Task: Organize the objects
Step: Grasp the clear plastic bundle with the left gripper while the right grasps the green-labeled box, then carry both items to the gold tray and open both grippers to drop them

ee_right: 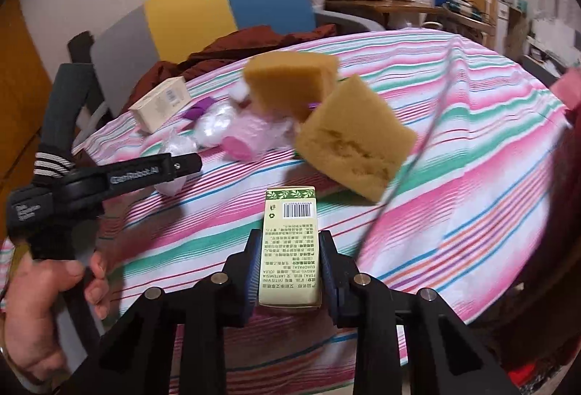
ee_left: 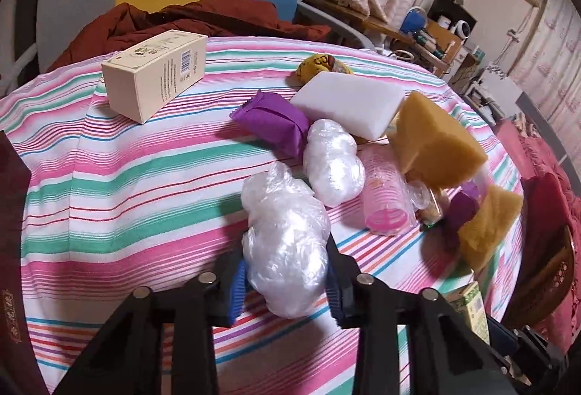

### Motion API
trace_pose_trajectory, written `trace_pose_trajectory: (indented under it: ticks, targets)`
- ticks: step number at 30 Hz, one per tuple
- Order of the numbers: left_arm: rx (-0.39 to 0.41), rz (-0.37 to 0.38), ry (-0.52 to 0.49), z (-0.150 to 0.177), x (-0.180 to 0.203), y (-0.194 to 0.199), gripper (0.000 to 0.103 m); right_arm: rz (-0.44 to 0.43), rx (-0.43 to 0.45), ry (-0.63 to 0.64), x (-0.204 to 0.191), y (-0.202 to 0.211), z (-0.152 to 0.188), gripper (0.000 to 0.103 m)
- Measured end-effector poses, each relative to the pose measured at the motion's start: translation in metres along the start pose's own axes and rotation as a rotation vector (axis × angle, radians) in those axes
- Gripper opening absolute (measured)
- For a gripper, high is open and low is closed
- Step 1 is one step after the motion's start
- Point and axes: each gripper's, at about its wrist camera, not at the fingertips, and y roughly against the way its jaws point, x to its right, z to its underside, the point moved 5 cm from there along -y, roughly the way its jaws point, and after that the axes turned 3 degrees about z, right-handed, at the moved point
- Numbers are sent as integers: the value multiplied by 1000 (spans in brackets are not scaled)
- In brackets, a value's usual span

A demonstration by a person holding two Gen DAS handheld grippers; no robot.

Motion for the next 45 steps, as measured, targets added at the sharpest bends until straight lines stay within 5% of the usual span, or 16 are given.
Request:
trace_pose_trajectory:
  ticks: [12,32,45]
  targets:
    - [76,14,-87,32,-1,24,33,-61,-6,63,-28,0,8,30]
    - [208,89,65,84,-48,161,33,-200,-30,160,-105,13,19,30]
    - [304,-126,245,104,-163,244,33,-396,27,209,-203,42,15,30]
